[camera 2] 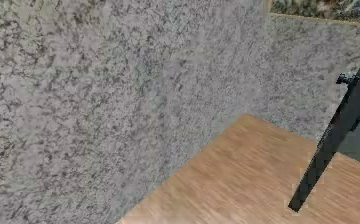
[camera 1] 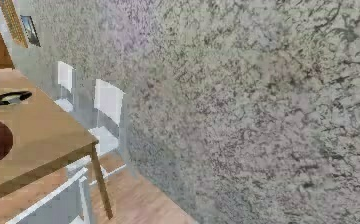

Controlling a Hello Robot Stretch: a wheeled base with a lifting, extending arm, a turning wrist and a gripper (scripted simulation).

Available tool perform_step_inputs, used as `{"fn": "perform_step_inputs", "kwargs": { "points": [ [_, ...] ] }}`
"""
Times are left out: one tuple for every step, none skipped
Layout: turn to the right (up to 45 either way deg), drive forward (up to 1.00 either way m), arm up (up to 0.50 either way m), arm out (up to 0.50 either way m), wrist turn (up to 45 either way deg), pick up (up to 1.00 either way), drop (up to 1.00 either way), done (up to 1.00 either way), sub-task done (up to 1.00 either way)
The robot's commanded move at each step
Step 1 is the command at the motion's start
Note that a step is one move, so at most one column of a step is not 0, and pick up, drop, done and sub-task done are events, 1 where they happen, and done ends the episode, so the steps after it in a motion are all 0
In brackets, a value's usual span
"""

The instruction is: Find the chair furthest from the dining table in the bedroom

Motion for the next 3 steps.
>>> {"fn": "perform_step_inputs", "kwargs": {
  "points": [
    [-45.0,0.00,0.00,0.00,0.0,0.00,0.00,0.00,0.00],
    [-45.0,0.00,0.00,0.00,0.0,0.00,0.00,0.00,0.00],
    [-42.0,0.00,0.00,0.00,0.0,0.00,0.00,0.00,0.00]
  ]
}}
